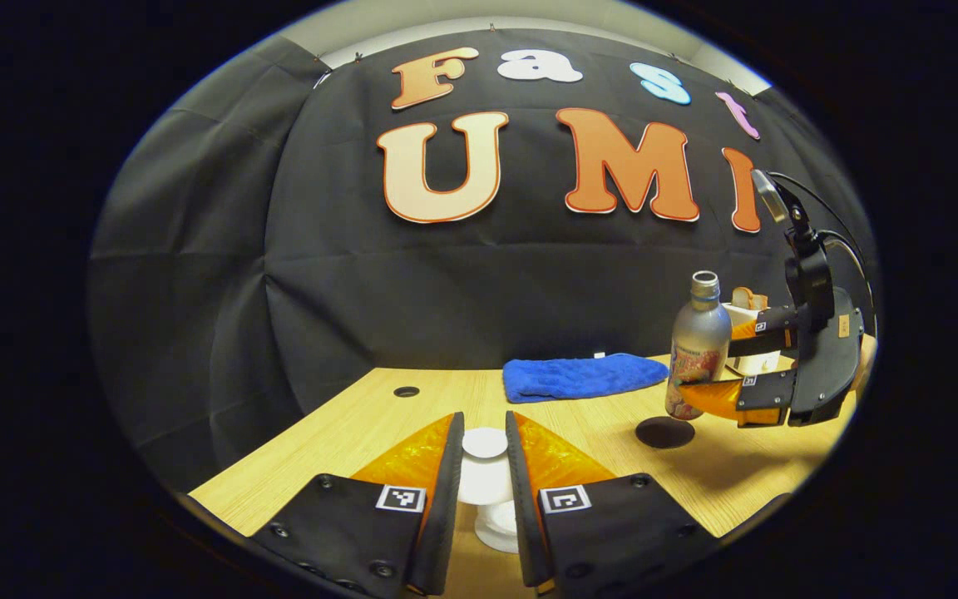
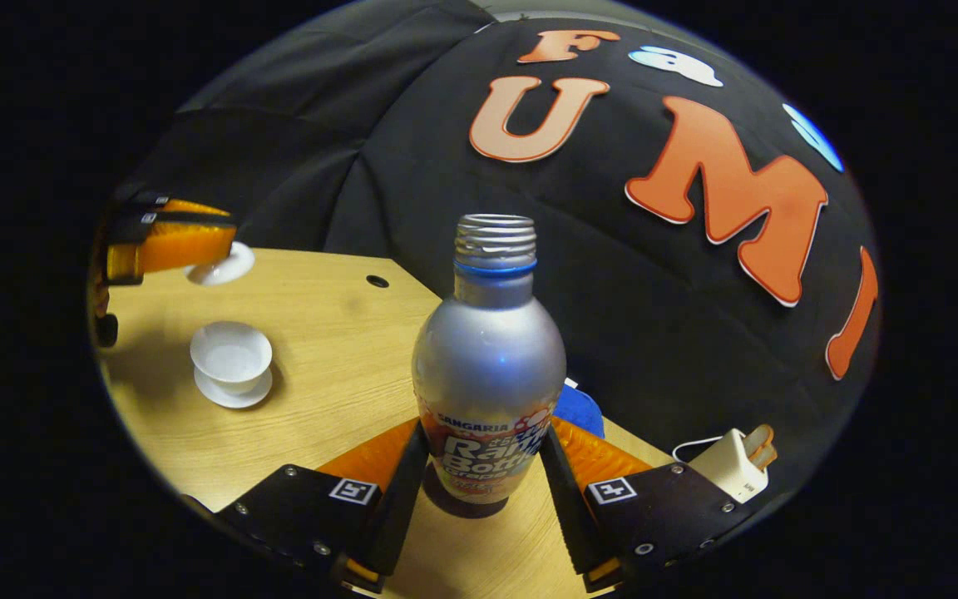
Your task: Open the teacup lid with one hand, grasp the water bottle and pour water into the teacup with the other hand; after pouring, place the water bottle on the coaster and then close the teacup lid.
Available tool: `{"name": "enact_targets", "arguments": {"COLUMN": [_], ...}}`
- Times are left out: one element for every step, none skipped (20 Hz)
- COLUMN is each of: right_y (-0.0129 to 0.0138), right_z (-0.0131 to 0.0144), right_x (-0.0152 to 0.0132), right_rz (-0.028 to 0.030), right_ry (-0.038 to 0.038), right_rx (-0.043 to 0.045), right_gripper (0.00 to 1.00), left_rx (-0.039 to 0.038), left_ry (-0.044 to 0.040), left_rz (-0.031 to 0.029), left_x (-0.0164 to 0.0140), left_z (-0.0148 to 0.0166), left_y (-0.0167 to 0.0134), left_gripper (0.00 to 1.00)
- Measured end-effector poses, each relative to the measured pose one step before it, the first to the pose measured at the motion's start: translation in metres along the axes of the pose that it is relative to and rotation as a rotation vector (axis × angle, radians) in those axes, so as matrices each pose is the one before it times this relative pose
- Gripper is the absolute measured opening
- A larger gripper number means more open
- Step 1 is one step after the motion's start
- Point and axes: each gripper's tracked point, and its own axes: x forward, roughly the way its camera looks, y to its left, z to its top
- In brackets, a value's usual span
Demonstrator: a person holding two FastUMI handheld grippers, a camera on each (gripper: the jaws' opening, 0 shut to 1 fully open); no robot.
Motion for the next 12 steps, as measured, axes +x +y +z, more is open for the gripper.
{"name": "enact_targets", "arguments": {"right_y": [-0.0016, -0.00192, -0.0017, -0.00147, -0.00489, -0.00198, -0.00196, -0.00049, -0.00067, -0.00068, -0.00036, -0.00123], "right_z": [-0.00373, -0.00392, -0.00405, -0.00587, -0.00681, -0.00736, -0.00993, -0.00782, -0.00333, -0.00404, -0.00508, 0.00285], "right_x": [0.00153, 0.00206, 0.00485, 0.0057, 0.00518, 0.00413, 0.00539, 0.00387, 0.0064, 0.00301, 0.00596, -0.00137], "right_rz": [-0.00644, -0.00712, -0.00725, -0.00204, -0.00518, 0.00615, 0.00411, 0.0075, 0.00392, 0.00231, 0.00067, 0.00306], "right_ry": [0.00246, 0.0046, 0.00782, 0.01052, 0.01132, 0.02022, 0.02316, 0.0214, 0.01703, 0.01614, 0.01271, -0.01104], "right_rx": [0.0258, 0.02299, 0.02754, 0.03021, 0.03777, 0.04592, 0.04675, 0.0435, 0.03728, 0.02569, 0.01858, 0.01697], "right_gripper": [0.77, 0.77, 0.77, 0.77, 0.77, 0.77, 0.77, 0.77, 0.77, 0.74, 0.77, 0.77], "left_rx": [-0.00269, -0.0052, -0.00534, -0.00425, -0.00151, 0.00067, -0.00131, -0.00293, -0.00355, -0.0019, -0.00029, 0.00102], "left_ry": [0.0064, 0.00441, 0.00378, 0.00295, 0.0063, 0.00705, 0.00603, 0.00623, 0.00495, 0.00878, 0.00681, 0.00637], "left_rz": [-0.00497, -0.00558, -0.00342, -0.00276, 0.00055, -0.00024, -0.00328, -0.00477, -0.00226, -0.00391, -0.00192, -0.00128], "left_x": [0.00087, 0.0013, -0.00022, 0.00084, 0.00109, 0.00145, 0.00082, 0.00137, 0.00073, 0.00255, 0.00051, 0.00113], "left_z": [-0.00353, -0.00208, -0.00166, -0.00162, -0.00355, -0.0022, -0.00319, -0.00201, -0.00172, -0.00316, -0.00279, -0.00291], "left_y": [-0.00263, -0.00225, -0.00234, -0.00164, -0.00081, -0.00124, -0.00274, -0.00215, -0.00105, -0.00148, -0.00271, -0.00108], "left_gripper": [0.36, 0.36, 0.36, 0.36, 0.36, 0.36, 0.36, 0.36, 0.36, 0.36, 0.39, 0.36]}}
